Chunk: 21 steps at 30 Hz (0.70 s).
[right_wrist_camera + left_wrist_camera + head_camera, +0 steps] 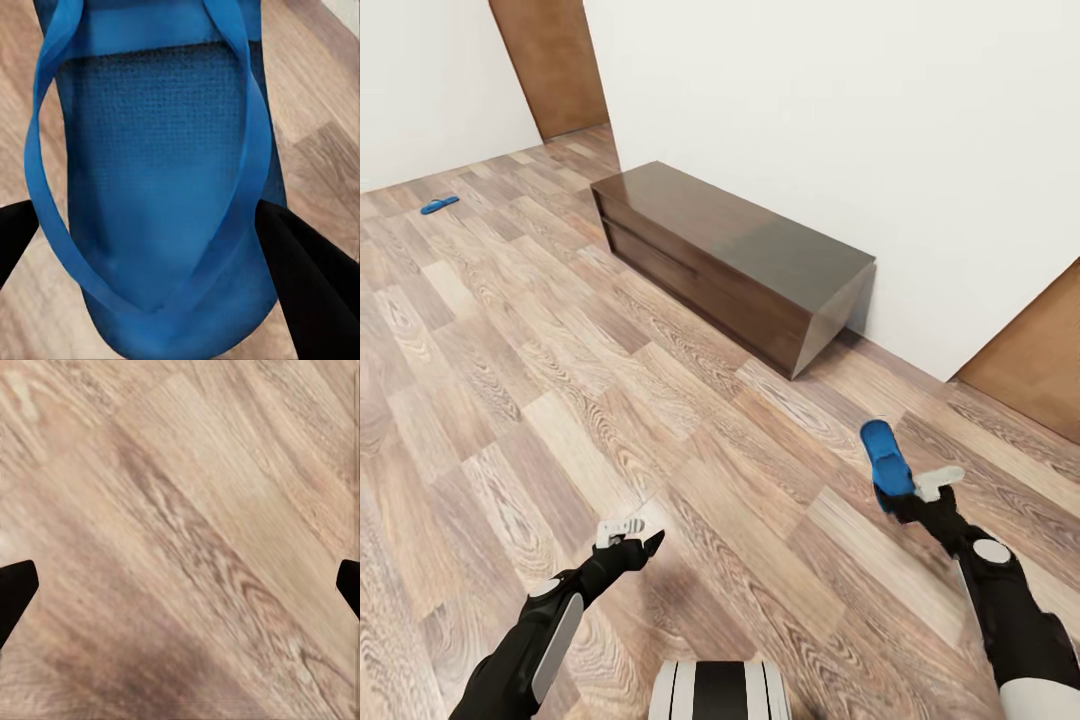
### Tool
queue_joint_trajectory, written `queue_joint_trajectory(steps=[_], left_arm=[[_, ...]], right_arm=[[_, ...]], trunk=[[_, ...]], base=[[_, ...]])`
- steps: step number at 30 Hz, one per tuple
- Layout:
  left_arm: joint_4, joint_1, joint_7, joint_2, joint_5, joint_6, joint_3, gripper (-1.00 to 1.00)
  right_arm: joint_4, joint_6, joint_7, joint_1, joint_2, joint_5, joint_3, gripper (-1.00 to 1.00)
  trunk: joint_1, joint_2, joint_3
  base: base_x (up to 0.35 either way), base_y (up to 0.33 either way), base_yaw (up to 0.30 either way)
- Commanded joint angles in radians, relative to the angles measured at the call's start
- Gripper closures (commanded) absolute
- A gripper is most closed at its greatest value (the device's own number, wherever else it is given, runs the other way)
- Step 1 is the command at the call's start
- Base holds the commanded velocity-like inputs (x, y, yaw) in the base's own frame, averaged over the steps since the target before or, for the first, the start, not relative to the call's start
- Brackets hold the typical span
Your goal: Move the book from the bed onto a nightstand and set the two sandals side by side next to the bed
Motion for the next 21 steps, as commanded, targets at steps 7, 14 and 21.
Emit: queue_joint_trajectory(steps=[7,14,21], left_arm=[[-0.019,0.000,-0.002,0.001,0.011,0.010,0.001,-1.00],[-0.020,0.000,-0.002,0.001,0.011,0.010,0.001,-1.00],[-0.020,0.000,-0.002,-0.001,0.011,0.010,0.001,-1.00]], right_arm=[[0.184,0.019,0.021,0.005,0.005,-0.356,-0.003,1.00],[0.208,0.009,0.023,0.009,0.006,-0.370,-0.002,1.00],[0.209,0.009,0.023,0.009,0.006,-0.370,-0.002,1.00]], trunk=[[-0.003,0.001,0.026],[-0.006,0.003,0.054],[-0.010,0.005,0.081]], base=[[0.000,0.000,0.000],[0.000,0.000,0.000],[0.000,0.000,0.000]])
